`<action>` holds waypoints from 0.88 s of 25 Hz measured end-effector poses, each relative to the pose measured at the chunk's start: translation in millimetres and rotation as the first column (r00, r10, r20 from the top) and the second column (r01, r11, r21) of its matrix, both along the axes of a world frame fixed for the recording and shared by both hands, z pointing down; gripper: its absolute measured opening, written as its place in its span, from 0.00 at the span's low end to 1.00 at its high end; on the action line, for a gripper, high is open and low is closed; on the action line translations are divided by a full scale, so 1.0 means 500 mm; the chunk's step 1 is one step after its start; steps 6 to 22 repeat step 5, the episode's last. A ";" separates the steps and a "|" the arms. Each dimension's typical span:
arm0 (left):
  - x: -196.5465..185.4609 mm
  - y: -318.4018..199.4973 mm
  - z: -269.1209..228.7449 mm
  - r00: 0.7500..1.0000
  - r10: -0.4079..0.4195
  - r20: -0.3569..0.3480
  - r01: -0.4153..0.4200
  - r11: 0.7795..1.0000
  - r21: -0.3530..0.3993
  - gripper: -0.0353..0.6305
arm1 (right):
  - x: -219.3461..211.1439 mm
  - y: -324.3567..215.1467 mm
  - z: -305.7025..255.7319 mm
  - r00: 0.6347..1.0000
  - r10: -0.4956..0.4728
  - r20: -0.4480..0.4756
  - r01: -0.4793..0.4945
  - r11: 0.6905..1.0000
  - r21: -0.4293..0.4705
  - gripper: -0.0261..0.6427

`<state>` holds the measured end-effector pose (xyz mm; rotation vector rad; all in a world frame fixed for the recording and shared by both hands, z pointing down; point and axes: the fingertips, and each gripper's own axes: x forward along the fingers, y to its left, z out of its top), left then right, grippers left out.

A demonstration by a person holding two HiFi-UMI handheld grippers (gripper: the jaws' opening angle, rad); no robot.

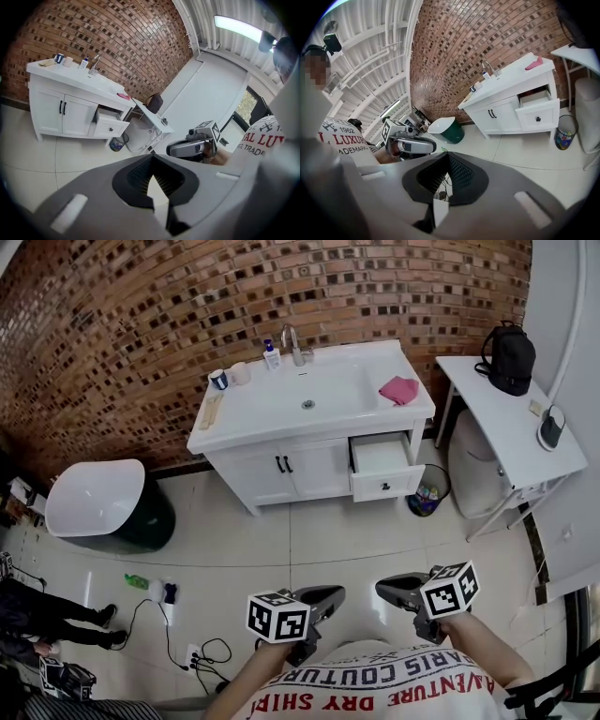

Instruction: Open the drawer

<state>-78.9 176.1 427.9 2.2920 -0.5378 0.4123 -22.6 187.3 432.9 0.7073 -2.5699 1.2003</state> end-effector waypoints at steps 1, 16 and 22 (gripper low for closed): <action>-0.002 0.003 0.002 1.000 -0.001 0.001 0.001 1.000 -0.002 0.04 | -0.003 0.003 0.002 1.000 -0.004 -0.005 0.004 1.000 -0.001 0.05; -0.011 0.012 0.001 1.000 -0.007 0.000 0.007 1.000 -0.003 0.04 | -0.014 0.015 0.006 1.000 -0.017 -0.017 0.017 1.000 0.000 0.05; -0.011 0.012 0.001 1.000 -0.007 0.000 0.007 1.000 -0.003 0.04 | -0.014 0.015 0.006 1.000 -0.017 -0.017 0.017 1.000 0.000 0.05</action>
